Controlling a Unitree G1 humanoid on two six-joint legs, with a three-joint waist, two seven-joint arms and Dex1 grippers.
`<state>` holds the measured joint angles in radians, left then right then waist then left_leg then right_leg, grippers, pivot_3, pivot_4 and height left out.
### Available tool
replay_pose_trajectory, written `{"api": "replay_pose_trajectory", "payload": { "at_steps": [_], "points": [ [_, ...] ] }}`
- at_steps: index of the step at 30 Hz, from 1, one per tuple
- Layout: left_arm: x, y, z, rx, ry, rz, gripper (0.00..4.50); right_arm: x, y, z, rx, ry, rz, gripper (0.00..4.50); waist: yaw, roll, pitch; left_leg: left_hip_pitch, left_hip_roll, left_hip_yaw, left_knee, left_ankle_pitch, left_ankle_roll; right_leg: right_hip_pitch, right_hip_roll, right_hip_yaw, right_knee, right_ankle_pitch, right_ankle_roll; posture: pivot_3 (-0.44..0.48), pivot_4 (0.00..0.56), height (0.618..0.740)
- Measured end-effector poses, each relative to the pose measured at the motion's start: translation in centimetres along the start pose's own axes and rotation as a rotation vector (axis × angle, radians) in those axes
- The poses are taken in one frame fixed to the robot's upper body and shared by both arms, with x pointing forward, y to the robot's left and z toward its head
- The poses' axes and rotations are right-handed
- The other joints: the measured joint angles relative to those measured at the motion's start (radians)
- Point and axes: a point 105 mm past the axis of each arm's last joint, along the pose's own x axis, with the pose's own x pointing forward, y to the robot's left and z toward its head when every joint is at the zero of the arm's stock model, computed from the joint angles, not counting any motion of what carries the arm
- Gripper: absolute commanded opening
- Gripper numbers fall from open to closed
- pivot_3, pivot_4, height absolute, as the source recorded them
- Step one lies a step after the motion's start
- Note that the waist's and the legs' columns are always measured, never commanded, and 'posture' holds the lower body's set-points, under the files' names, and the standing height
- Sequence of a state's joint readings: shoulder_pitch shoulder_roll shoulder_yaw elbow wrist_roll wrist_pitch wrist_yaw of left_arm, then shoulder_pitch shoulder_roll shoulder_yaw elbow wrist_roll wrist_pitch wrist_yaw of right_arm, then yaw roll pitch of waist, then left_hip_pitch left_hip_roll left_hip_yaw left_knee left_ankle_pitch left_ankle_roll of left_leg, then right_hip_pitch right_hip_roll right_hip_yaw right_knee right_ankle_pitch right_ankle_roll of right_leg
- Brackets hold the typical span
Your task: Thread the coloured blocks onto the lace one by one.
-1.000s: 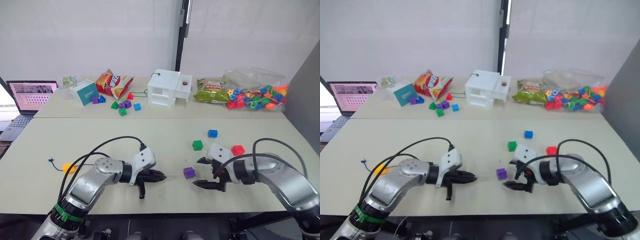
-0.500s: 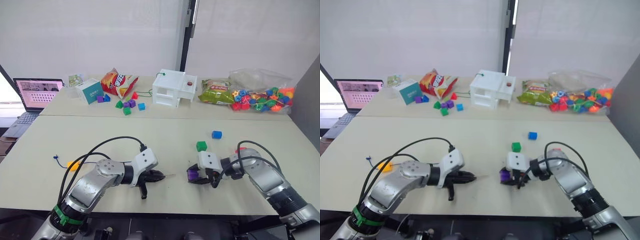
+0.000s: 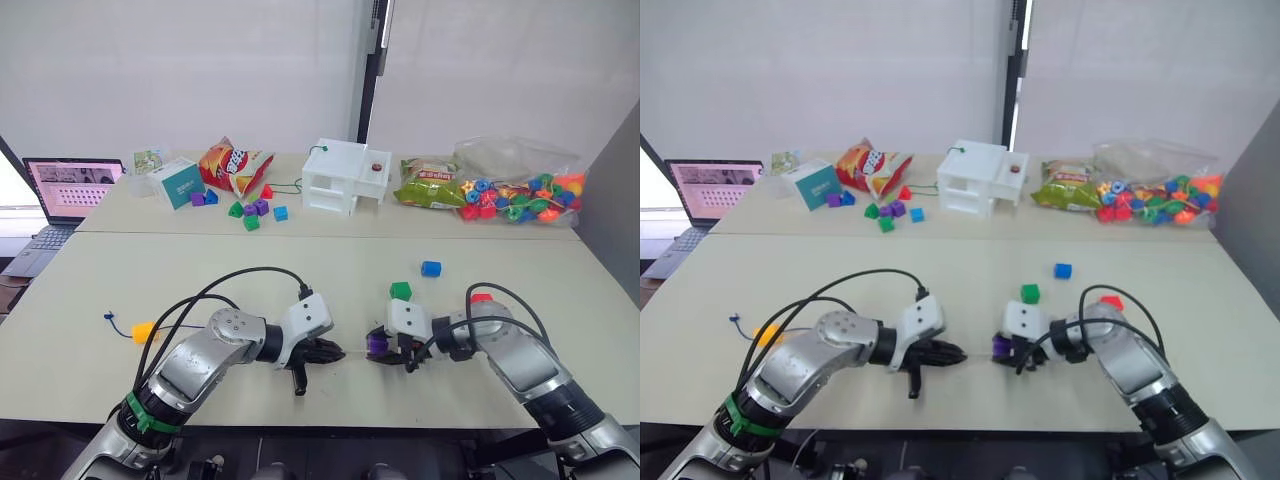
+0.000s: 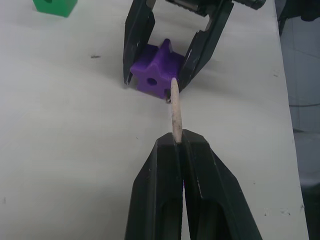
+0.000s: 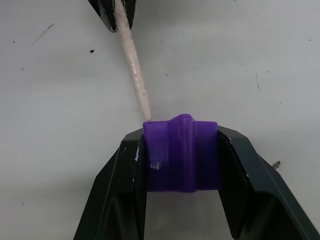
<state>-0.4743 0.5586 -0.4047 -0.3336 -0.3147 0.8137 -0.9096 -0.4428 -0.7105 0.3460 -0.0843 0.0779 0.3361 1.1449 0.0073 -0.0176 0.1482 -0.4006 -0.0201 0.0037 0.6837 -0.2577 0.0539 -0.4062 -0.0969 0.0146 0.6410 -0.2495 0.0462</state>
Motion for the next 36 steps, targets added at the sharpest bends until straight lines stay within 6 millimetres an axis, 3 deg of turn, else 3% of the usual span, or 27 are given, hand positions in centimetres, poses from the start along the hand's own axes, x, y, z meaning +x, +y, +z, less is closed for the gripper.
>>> {"api": "replay_pose_trajectory", "payload": {
  "at_steps": [36],
  "points": [
    [0.3,1.0,-0.4,0.048,0.086,0.013,0.00,-0.1,0.8,0.2,-0.013,0.021,0.021,1.37,0.003,0.000,0.000,0.000,0.000,0.000,0.000,0.000,0.000,0.000,0.000,0.000,0.000,0.000,0.000,0.000,0.150,0.740]
  ]
}}
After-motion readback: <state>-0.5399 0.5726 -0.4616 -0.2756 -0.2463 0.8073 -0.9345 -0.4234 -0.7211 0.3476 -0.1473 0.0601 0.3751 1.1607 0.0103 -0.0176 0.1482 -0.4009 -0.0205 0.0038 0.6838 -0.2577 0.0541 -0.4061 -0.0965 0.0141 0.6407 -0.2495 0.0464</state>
